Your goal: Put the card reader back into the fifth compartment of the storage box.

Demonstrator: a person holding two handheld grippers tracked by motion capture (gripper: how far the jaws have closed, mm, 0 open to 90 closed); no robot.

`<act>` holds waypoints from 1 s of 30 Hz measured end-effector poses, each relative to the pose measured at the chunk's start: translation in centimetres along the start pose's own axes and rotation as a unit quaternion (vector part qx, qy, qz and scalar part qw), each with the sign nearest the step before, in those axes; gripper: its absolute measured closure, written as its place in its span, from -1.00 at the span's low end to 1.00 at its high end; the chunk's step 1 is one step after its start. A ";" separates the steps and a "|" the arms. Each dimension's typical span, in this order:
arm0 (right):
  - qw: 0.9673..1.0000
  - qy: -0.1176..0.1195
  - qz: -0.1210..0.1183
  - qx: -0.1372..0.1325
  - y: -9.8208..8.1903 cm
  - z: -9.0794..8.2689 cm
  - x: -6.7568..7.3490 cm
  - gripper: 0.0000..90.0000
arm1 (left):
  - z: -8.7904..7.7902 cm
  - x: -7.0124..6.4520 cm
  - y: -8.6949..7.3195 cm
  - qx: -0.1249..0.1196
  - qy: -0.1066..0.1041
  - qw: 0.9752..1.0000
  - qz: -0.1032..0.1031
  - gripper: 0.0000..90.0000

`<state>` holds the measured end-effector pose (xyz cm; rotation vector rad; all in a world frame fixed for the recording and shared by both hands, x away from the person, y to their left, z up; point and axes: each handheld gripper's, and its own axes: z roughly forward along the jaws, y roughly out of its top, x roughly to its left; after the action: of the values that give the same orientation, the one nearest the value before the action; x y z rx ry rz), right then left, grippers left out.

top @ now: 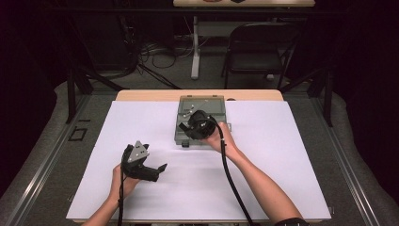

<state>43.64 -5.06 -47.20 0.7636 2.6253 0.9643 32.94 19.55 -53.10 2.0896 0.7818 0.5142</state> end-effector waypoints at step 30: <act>0.999 -0.006 0.034 0.009 0.6 2.0 -0.1 0.63 | 0.0 0.1 0.0 -0.001 0.000 1.000 -0.001 -1.00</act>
<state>44.71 -3.63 -48.26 0.8661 2.6169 0.9530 32.99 19.64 -53.12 2.0869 0.7836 0.5147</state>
